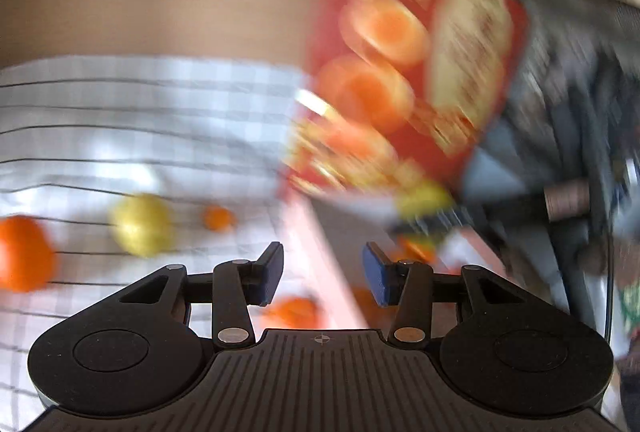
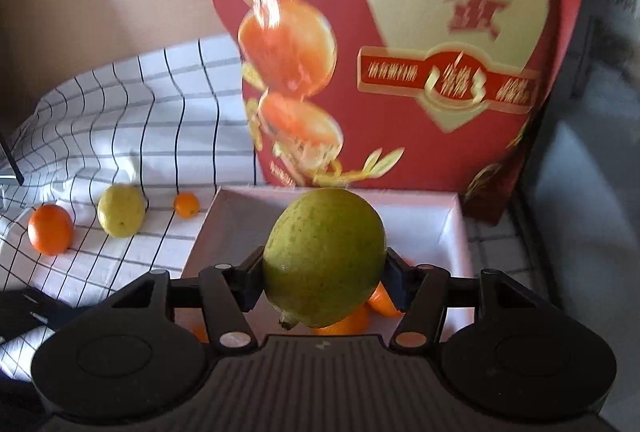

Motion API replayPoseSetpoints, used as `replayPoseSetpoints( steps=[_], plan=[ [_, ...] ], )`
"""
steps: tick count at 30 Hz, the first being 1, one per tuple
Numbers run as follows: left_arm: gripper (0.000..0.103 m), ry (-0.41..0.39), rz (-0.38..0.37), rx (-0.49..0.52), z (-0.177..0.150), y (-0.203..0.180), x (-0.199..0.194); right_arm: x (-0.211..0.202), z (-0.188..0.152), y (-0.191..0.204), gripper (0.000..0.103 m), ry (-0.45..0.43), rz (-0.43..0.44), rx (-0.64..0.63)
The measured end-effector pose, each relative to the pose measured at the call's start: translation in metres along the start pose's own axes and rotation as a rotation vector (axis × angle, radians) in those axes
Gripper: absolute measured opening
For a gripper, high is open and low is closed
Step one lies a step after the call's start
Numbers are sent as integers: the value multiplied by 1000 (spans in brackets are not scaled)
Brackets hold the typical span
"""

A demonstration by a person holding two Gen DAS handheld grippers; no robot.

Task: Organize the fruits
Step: 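Lower the orange into the box with the left gripper while the right lowers the pear, then grasp another green pear with the right gripper while the left grasps a small tangerine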

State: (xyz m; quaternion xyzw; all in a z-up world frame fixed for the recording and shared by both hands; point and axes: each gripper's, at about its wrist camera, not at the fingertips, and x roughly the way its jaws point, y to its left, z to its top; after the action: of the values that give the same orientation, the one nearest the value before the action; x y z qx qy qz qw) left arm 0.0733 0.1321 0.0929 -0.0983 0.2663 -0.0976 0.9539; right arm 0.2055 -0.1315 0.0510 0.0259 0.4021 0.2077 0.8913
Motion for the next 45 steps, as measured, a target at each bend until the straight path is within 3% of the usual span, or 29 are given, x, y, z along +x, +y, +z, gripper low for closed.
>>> replayPoseSetpoints(
  steps=[6, 10, 13, 15, 18, 21, 28, 35, 38, 43, 45],
  plan=[
    [48, -130, 157, -237, -32, 87, -15, 40, -5, 15, 59, 72, -9, 8],
    [48, -201, 216, -304, -48, 124, -18, 56, -4, 30, 60, 83, -34, -48],
    [48, -194, 228, -337, -49, 138, -17, 47, 1, 42, 65, 58, -61, -73],
    [48, -203, 225, -319, -47, 138, -17, 30, 5, 53, 67, 6, -64, -103],
    [48, -188, 209, -293, -50, 133, -16, -1, 2, 69, 75, -64, -1, -158],
    [48, -153, 167, -278, -53, 124, -6, -26, -13, 83, 75, -96, 61, -233],
    [48, -155, 143, -303, -27, 111, 8, -31, -32, 110, 74, -62, 73, -338],
    [48, -65, 233, -236, 16, 102, 71, -29, -33, 104, 71, -51, 66, -336],
    [48, -20, 308, -174, 23, 95, 93, -32, -34, 92, 71, -49, 57, -320],
    [50, 41, 396, -110, 22, 89, 105, -35, -34, 66, 71, -51, 39, -286],
    [51, 56, 393, -93, 20, 88, 101, -33, -34, 59, 71, -57, 32, -280]
  ],
)
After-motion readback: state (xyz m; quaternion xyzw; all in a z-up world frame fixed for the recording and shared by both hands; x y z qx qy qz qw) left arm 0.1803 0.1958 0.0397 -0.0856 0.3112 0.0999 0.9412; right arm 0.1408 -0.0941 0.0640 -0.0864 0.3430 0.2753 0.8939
